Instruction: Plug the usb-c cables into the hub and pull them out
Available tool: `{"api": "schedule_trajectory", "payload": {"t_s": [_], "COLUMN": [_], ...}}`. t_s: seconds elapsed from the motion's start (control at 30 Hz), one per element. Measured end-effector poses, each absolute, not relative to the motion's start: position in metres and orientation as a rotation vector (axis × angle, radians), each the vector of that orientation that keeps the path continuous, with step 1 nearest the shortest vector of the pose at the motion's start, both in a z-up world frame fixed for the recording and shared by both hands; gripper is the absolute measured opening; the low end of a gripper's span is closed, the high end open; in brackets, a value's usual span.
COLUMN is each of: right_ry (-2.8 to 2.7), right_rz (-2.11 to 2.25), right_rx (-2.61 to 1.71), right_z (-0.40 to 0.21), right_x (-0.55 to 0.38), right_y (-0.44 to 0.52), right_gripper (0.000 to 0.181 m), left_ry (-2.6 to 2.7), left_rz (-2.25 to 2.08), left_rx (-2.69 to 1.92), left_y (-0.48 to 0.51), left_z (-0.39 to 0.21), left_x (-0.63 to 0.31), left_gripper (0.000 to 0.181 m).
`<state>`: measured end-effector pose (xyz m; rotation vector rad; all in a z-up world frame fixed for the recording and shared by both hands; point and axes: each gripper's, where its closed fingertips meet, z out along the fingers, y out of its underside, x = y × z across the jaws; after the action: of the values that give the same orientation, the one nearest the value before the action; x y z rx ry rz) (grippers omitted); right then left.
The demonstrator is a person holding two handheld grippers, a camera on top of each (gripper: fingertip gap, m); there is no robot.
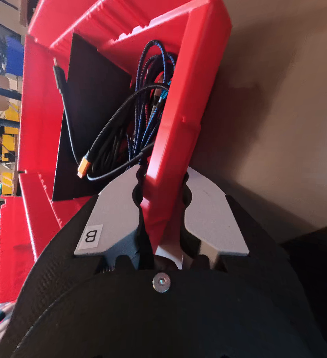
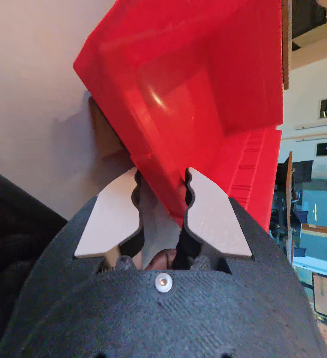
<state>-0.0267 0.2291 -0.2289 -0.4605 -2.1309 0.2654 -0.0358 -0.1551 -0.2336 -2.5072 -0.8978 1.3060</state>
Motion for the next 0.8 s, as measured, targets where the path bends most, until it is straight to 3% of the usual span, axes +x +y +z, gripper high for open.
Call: {"api": "schedule_trajectory", "payload": {"t_s": [0.33, 0.8], "right_ry": [-2.063, -1.857], "right_rz": [0.138, 0.213], "right_rx": [-0.612, -0.681], "right_z": [-0.227, -0.223], "right_x": [-0.014, 0.029], "right_y": [0.330, 0.436], "right_gripper": [0.043, 0.048], "left_ry": [-0.666, -0.834], "left_rz": [1.280, 1.311], "left_rx": [-2.532, -2.518], "left_y": [-0.233, -0.287], "left_z": [-0.232, -0.231], "left_x": [0.014, 0.047], "left_gripper": [0.040, 0.043]}}
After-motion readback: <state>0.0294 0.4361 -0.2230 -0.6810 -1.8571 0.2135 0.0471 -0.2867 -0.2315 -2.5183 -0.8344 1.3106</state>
